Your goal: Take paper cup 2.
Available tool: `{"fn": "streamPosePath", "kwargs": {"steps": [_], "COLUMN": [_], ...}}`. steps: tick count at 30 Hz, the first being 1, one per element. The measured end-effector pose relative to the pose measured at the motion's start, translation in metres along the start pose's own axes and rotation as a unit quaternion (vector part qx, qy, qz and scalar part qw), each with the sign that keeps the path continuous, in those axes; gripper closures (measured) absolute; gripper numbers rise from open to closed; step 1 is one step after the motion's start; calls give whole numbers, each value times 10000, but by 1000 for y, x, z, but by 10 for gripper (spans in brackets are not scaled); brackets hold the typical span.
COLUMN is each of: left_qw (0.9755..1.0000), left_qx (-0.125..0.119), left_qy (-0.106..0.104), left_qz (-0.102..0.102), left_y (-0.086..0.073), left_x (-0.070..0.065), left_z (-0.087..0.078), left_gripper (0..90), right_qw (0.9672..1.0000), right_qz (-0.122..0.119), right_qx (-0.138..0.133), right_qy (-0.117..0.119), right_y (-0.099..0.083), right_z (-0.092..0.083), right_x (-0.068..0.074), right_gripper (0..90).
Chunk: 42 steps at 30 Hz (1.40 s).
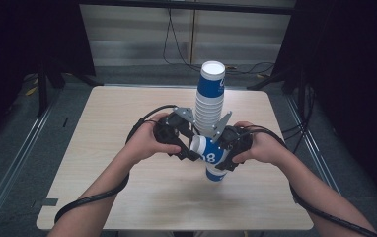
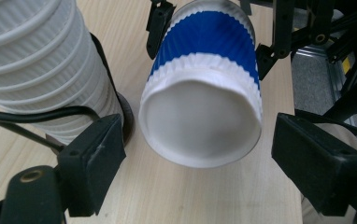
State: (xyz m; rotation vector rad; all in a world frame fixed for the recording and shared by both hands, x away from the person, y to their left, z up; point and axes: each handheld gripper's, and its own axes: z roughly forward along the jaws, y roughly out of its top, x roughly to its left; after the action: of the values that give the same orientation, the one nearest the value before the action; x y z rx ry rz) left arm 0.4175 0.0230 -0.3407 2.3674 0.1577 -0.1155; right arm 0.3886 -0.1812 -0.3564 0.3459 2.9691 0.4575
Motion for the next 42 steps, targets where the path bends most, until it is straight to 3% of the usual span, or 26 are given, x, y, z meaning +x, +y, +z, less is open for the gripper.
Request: {"fn": "streamPosePath", "kwargs": {"steps": [11, 21, 30, 36, 42], "left_qw": [9999, 9996, 9989, 9969, 9958], "left_qx": [119, 210, 443, 759, 891], "left_qy": [-76, -204, -174, -184, -200], "left_qz": [-39, -16, -43, -87, -97], "left_y": [1, 1, -2, -2, -5], "left_x": [0, -2, -2, -3, -1], "left_z": [13, 18, 20, 22, 25], "left_gripper": [179, 286, 288, 288, 287], "right_qw": [9994, 9990, 9988, 9982, 9980], "right_qz": [-264, -384, -455, -586, -631], "right_qx": [224, 216, 155, 89, 31], "right_qy": [7, -46, -52, -41, -99], "right_y": [4, 8, 9, 11, 13], "right_z": [3, 2, 4, 5, 4], "right_x": [4, 5, 7, 7, 9], "right_gripper": [174, 173, 175, 177, 177]}}
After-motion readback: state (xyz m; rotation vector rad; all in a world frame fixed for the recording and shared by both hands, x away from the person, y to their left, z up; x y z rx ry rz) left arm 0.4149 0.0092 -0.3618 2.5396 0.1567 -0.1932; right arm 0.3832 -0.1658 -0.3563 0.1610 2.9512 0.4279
